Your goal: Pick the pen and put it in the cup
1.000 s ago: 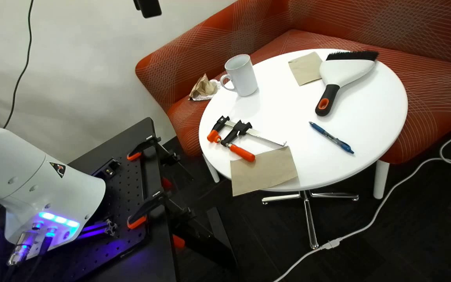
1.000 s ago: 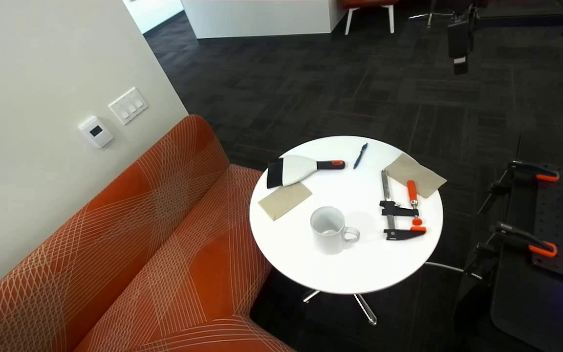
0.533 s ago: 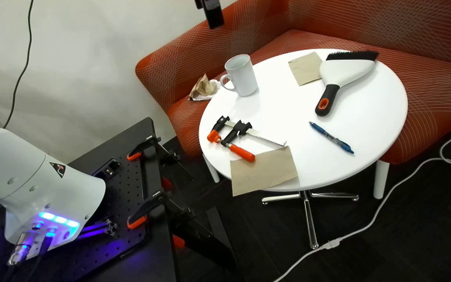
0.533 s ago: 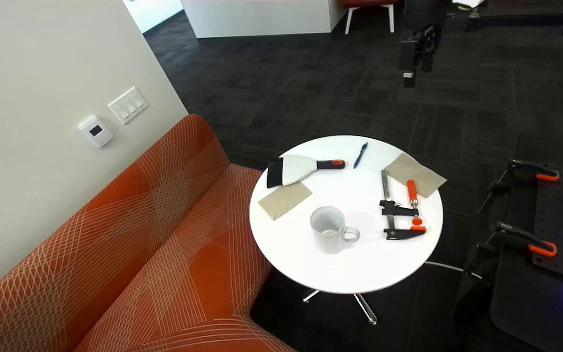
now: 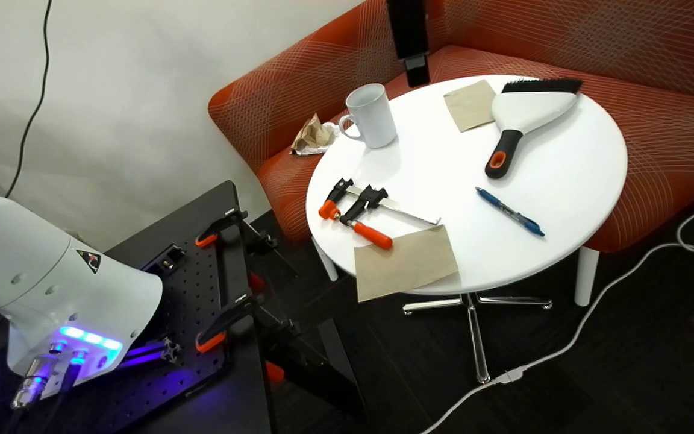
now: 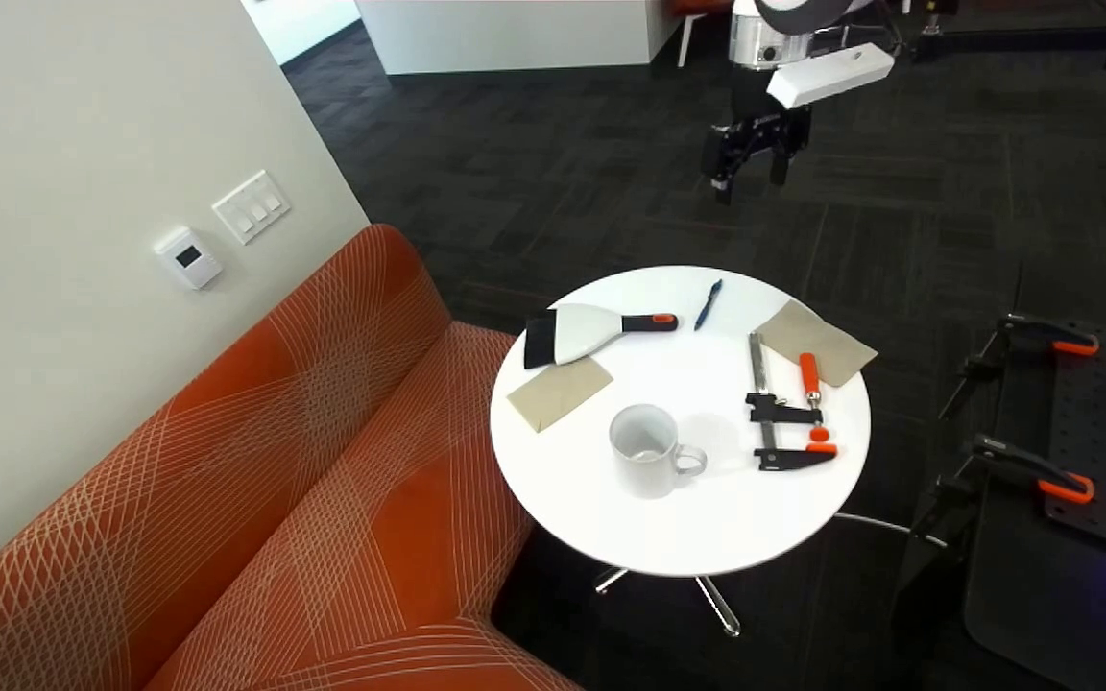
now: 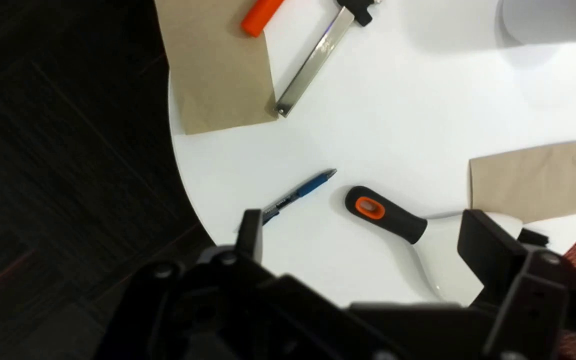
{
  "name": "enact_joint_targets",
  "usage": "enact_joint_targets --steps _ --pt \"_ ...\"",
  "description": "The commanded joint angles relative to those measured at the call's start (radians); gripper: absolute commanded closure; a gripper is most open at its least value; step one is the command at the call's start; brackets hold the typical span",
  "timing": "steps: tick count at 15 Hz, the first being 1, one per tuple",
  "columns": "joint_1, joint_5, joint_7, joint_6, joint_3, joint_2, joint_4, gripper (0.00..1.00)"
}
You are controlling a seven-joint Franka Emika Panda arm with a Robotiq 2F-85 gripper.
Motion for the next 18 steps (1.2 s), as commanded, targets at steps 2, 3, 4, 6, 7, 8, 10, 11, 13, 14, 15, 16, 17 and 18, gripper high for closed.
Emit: enact_joint_targets --steps 2,3,4,6,7,8,10,11,13,14,15,16,17,18 --pt "0.004 0.050 0.196 0.065 0.010 0.150 0.104 0.00" --pt "0.003 0.072 0.230 0.075 0.014 0.181 0.124 0.00" --pt "0.003 0.098 0.257 0.087 0.019 0.210 0.140 0.00" --pt "0.004 0.145 0.306 0.113 0.025 0.260 0.168 0.00" --pt "0.008 0.165 0.334 0.134 0.025 0.285 0.180 0.00" --pt "0.013 0.180 0.368 0.154 0.022 0.310 0.195 0.00" --pt "0.029 0.180 0.442 0.190 0.006 0.354 0.219 0.00" --pt "0.032 0.176 0.468 0.204 0.003 0.370 0.228 0.00" --pt "0.015 0.161 0.435 0.196 0.016 0.351 0.199 0.00" --pt "0.016 0.161 0.452 0.205 0.016 0.367 0.210 0.00" --pt "0.017 0.161 0.458 0.208 0.015 0.378 0.217 0.00" --pt "0.018 0.161 0.459 0.208 0.015 0.383 0.222 0.00" --pt "0.018 0.161 0.459 0.208 0.014 0.384 0.224 0.00" --pt "0.018 0.160 0.459 0.208 0.014 0.384 0.225 0.00"
